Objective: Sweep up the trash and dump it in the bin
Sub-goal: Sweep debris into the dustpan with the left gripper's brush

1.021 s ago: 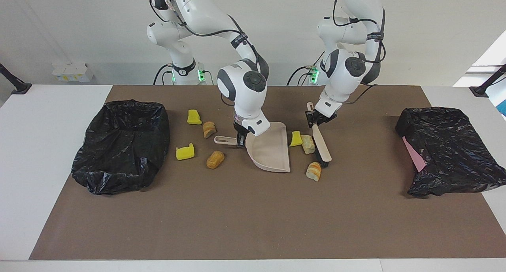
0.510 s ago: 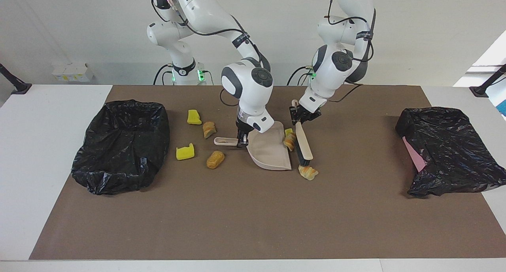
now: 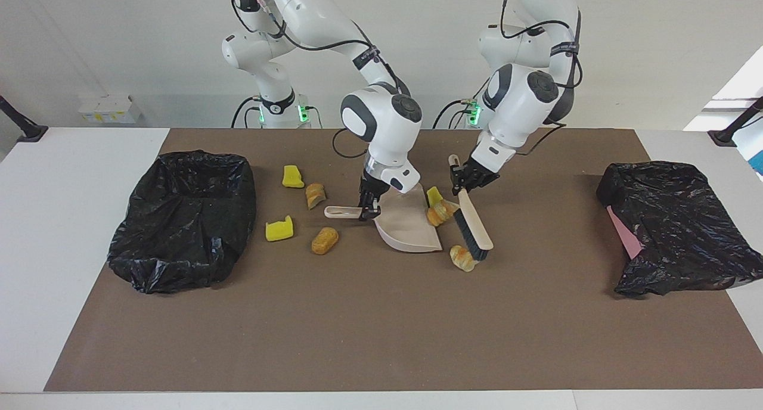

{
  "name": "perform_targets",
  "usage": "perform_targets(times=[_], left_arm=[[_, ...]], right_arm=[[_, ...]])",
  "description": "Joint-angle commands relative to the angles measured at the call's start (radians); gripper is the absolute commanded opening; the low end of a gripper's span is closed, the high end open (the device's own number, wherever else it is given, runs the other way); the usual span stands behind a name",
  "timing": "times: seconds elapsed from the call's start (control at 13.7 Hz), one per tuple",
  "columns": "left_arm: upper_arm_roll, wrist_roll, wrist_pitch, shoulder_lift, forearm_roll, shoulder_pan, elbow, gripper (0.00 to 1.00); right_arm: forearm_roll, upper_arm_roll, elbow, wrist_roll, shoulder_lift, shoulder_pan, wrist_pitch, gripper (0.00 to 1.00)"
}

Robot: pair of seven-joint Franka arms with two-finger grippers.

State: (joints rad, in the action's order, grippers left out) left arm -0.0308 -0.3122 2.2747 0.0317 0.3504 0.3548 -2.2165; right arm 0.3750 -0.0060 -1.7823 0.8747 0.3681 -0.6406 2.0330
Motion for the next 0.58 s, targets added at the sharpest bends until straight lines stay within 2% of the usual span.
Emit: perform_targets(times=[0.0,0.22,0.51], left_arm=[[-0.003,0.005,-0.096,-0.010,-0.071,-0.072,0.038,0.00],[-0.003,0.030,-0.124,-0.050,-0.148,-0.111,0.032,0.00],[-0.011,0.051,-0.135,-0.050,-0.146,-0.044,-0.018,0.00]], right_arm=[[0.083,0.001,-0.037,-0.071,-0.044,-0.030,-0.060,0.00],[0.093,0.003,-0.049,-0.106,-0.054,-0.037,-0.079,0.00],[0.075,0.004,-0.062,-0.131,-0.060,-0.031,-0.106,0.00]])
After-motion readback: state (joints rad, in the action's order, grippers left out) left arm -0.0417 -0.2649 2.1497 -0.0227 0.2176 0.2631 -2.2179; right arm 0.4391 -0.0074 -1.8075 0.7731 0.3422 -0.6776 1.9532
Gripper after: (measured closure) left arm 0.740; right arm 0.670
